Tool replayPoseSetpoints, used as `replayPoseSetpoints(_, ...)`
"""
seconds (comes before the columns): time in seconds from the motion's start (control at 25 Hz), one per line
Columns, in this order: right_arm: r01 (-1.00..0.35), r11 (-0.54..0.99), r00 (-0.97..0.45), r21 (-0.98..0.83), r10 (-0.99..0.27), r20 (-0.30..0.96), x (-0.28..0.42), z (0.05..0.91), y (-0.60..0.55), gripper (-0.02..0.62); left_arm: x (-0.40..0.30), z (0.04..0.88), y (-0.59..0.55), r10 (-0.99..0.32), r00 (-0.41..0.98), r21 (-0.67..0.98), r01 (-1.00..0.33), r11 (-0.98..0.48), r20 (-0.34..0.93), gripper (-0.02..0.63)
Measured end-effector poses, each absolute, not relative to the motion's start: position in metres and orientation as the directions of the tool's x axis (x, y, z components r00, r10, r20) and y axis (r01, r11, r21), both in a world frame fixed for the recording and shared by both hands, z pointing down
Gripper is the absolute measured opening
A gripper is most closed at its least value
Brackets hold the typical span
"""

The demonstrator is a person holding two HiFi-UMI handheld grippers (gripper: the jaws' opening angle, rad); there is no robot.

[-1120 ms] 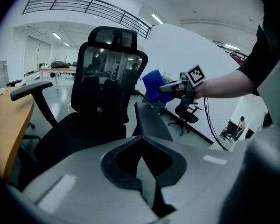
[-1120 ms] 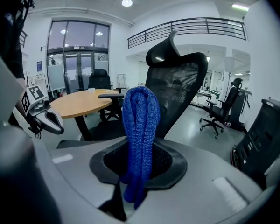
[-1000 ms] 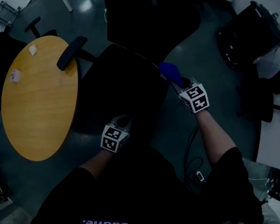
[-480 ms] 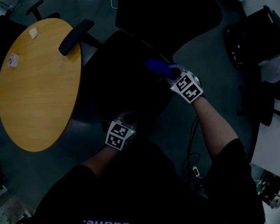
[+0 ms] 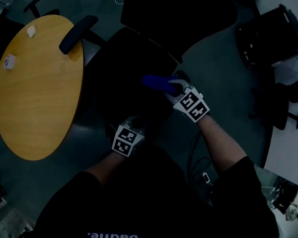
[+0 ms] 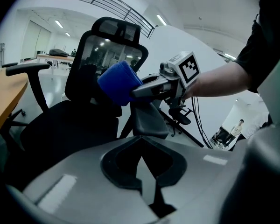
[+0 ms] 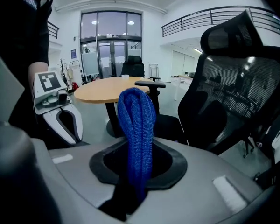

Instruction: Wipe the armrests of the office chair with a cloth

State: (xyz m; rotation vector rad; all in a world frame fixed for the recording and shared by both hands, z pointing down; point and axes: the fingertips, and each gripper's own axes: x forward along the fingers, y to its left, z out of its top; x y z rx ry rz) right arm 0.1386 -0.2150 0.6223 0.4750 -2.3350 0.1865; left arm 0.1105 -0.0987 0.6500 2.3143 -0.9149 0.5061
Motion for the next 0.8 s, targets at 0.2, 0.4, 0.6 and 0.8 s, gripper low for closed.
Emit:
replayPoseSetpoints(0.2, -0.396, 0.916, -0.722, -0.071, -0.262, 0.641, 0.124, 0.615, -0.176, 0.089, 0.113, 0.649, -0.099, -0.477, 0.695, 0.382, -0.706, -0.597, 0.539, 0.014)
replayPoseSetpoints(0.4, -0.356, 0.923, -0.777, -0.148, -0.204, 0.596, 0.111, 0.608, -0.135, 0.089, 0.114, 0.65, -0.099, -0.467, 0.698, 0.371, -0.698, -0.612, 0.543, 0.014)
replayPoseSetpoints(0.6, -0.329, 0.916, -0.815, -0.23, -0.153, 0.558, 0.11, 0.601, -0.109, 0.089, 0.114, 0.65, -0.099, -0.456, 0.702, 0.359, -0.689, -0.629, 0.547, 0.014)
replayPoseSetpoints(0.8, -0.333, 0.902, -0.849, -0.275, -0.16, 0.504, 0.122, 0.586, -0.097, 0.089, 0.115, 0.651, -0.099, -0.448, 0.7, 0.35, -0.686, -0.638, 0.556, 0.014)
